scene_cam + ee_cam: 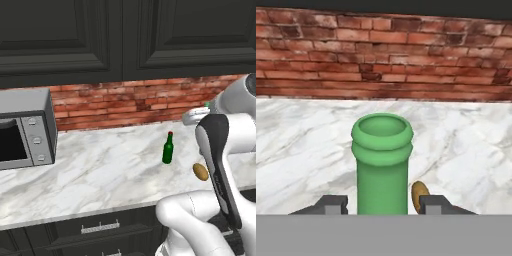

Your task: Place the beers on the top shelf of the fridge to keep them out of children's reach, and place the potato on lower shelves for easy access.

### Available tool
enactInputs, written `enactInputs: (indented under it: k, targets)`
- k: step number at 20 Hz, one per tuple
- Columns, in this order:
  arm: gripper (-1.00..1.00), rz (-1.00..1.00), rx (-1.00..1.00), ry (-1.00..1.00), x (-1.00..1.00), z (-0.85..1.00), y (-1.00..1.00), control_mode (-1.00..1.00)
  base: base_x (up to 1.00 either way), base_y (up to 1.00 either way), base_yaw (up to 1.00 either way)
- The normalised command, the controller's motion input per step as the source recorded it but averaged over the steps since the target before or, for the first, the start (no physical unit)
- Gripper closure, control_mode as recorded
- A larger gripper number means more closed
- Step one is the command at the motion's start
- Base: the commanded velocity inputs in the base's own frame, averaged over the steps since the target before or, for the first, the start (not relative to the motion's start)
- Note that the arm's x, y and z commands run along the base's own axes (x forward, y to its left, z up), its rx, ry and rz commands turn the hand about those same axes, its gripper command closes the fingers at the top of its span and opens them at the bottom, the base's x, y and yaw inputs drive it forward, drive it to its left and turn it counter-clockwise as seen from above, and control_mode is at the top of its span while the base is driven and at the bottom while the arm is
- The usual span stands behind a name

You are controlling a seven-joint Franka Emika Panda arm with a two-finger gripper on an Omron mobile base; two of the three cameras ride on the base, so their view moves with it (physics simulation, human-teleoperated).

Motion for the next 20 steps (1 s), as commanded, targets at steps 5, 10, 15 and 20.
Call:
enactInputs:
  k: [5,10,15,20]
  targets:
    - [1.00,0.00,0.00,0.01,-0.03,0.00,0.00,-1.00,0.00,0.00,0.00]
    - [1.00,0.00,0.00,0.00,0.00,0.00,0.00,1.00,-0.89,0.14,0.11]
    - [1.00,0.00,0.00,0.00,0.00,0.00,0.00,1.00,-0.95,0.44,0.28]
    - [1.00,0.00,0.00,0.00,0.00,0.00,0.00,1.00,-0.25,0.93,0.48]
